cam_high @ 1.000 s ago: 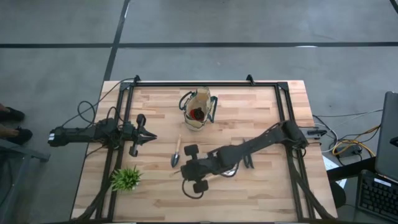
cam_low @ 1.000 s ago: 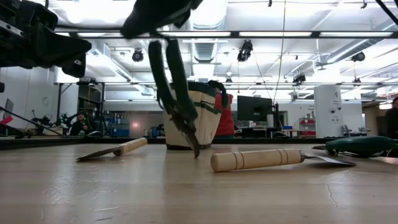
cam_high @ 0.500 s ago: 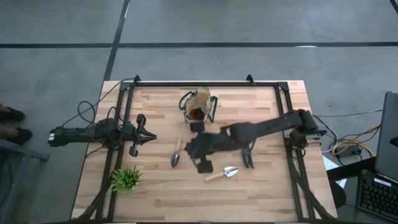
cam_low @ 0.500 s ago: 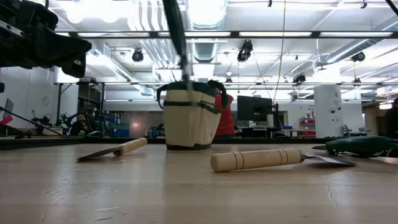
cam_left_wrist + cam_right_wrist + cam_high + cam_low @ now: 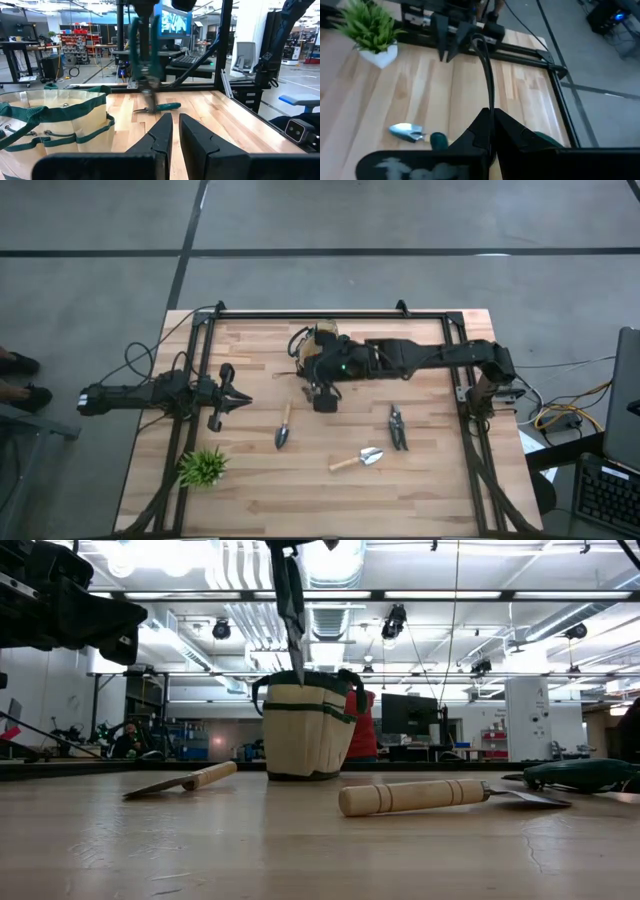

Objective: Pick & Place Garden tools in Gardening bag
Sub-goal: Put the left shear scissors into the gardening bag

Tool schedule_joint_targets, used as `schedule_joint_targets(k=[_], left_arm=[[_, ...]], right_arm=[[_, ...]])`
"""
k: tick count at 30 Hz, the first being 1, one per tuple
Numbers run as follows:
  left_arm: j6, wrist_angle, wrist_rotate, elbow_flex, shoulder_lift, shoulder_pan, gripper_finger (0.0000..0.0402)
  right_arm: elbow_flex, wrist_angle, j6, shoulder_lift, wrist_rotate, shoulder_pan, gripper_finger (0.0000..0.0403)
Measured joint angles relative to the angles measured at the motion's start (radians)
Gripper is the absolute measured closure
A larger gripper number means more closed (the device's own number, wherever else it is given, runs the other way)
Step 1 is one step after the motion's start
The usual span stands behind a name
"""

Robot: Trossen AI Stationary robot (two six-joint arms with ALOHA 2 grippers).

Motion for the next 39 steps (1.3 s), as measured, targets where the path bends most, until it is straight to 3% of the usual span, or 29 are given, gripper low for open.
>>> schedule_joint_targets(k=[18,34,39], left_arm=[[0.000,0.000,0.000,0.000,0.000,0.000,0.0365],[0.000,-0.001,0.000,0.000,0.000,0.000,0.0365],[0.000,-0.001,0.000,0.000,0.000,0.000,0.0365]], right_arm=[[-0.002,0.089,0.049,0.010,0.004,-0.112,0.0395],[-0.061,0.124,0.082,0.010,0.119,-0.117,0.0395],[-0.117,0.204,0.081,0.010,0.159,-0.117,0.0395]])
